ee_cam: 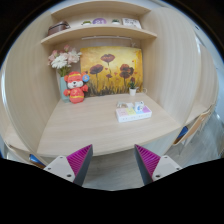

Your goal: Unplug charger

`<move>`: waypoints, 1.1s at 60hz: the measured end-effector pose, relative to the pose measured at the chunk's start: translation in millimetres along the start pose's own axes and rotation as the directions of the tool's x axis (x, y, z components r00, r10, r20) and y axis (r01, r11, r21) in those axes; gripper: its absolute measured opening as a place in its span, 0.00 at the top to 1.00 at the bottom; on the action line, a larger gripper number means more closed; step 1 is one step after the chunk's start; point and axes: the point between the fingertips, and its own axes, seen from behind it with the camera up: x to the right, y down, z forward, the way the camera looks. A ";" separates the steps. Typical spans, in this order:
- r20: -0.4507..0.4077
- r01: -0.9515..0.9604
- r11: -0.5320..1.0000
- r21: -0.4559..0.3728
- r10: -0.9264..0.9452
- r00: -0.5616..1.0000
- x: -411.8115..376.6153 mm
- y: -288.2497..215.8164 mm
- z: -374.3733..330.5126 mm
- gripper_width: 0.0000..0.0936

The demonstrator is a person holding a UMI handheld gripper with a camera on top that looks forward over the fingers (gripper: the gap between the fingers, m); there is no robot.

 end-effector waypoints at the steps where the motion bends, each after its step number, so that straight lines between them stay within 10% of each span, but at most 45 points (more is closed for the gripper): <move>1: -0.010 -0.001 1.000 -0.004 0.001 1.000 8.3 0.3 7.2 0.10; 28: -0.010 0.066 0.996 0.055 -0.065 0.998 133.0 -102.8 219.1 0.14; 40: 0.087 0.126 0.990 0.067 -0.131 0.988 129.7 -116.8 274.5 0.64; 66: 0.158 0.070 0.998 0.009 -0.071 0.985 122.5 -156.9 259.5 0.85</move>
